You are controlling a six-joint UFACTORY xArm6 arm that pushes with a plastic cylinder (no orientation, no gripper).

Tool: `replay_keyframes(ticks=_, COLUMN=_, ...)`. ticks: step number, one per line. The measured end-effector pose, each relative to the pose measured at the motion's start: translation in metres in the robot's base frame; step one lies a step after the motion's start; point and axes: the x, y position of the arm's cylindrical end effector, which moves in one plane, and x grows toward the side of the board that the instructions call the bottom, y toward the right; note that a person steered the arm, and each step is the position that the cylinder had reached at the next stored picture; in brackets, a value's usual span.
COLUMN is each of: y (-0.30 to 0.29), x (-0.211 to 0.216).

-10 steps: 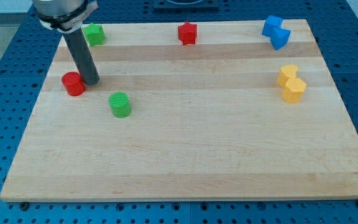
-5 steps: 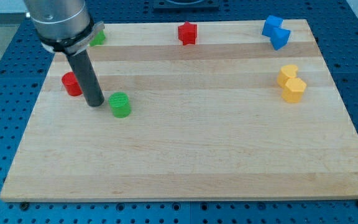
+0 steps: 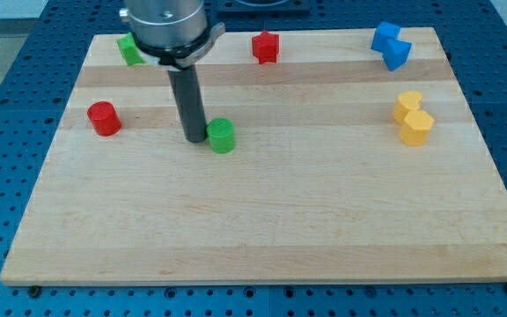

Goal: Push green circle down side of the yellow hexagon

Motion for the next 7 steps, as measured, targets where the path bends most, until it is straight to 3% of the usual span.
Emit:
replay_keyframes(ticks=2, y=0.055, x=0.009)
replay_keyframes(ticks=5, y=0.121, x=0.085)
replay_keyframes(ticks=7, y=0.165, x=0.089)
